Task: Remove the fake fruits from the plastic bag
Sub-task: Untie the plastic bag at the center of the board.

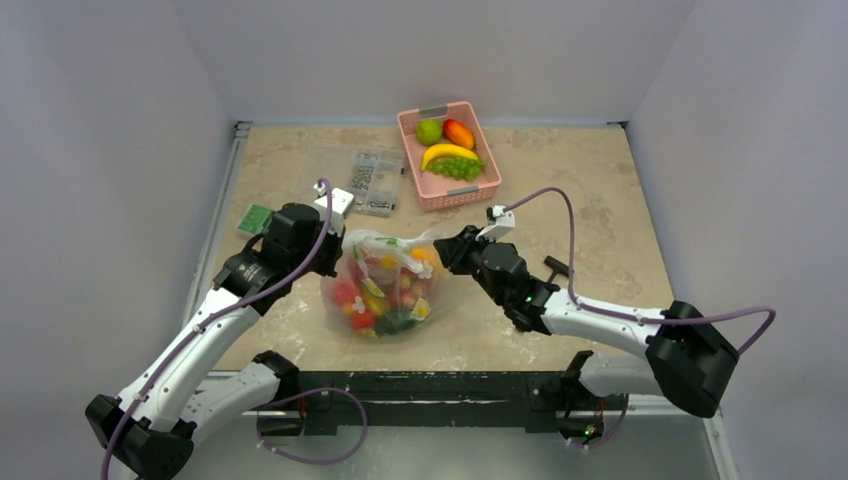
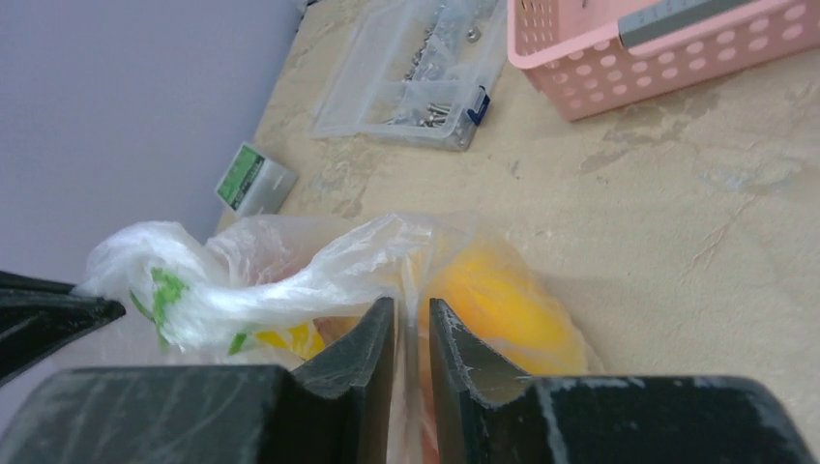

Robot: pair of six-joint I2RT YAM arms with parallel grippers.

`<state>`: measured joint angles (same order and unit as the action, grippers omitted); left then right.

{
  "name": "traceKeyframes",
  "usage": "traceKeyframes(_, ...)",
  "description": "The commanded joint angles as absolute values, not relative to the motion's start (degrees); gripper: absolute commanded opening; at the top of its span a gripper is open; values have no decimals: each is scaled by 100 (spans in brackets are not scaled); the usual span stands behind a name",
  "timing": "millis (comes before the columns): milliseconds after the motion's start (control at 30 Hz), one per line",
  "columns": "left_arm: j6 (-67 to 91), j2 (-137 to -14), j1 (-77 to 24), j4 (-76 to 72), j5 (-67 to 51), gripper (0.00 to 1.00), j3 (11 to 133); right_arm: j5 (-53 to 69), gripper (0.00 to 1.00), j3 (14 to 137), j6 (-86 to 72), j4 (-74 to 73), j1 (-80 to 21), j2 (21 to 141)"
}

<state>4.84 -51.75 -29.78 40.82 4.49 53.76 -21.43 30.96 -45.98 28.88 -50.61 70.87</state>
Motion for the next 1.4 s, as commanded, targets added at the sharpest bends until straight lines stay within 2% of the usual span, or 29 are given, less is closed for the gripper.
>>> traceKeyframes(0,404,-5135,-2999,3915,530,0,5396,-1769,27,3514,-2885,2814,-5041,6721)
traceKeyframes(200,396,-5151,-2993,3926,475,0,5414,-1116,58,3883,-1159,2203,-5049,6418)
traceKeyframes(300,396,-5135,-2992,3922,466,0,5417,-736,66,4311,-252,1790,-5213,6599)
traceKeyframes(433,391,-5136,-2992,3941,487,0,5414,-701,67,4974,626,1360,-5550,7003)
traceKeyframes(733,396,-5143,-3005,3955,501,0,5409,-591,61,5858,811,1011,-5741,7928)
traceKeyframes(867,399,-5160,-2999,3955,492,0,5414,-1057,65,6285,986,735,-6010,8415)
traceKeyframes(1000,398,-5152,-3000,3954,483,0,5414,-1895,58,6573,1086,679,-6284,8835)
traceKeyframes(1067,396,-5142,-2999,3955,483,0,5414,-2398,48,6638,949,785,-6335,8978)
traceKeyframes(1200,396,-5132,-3004,3955,492,0,5417,-2879,20,6429,328,1115,-6346,8867)
traceKeyframes(1367,413,-5036,-3005,3951,655,0,5416,-2529,9,5575,-677,1865,-6208,8102)
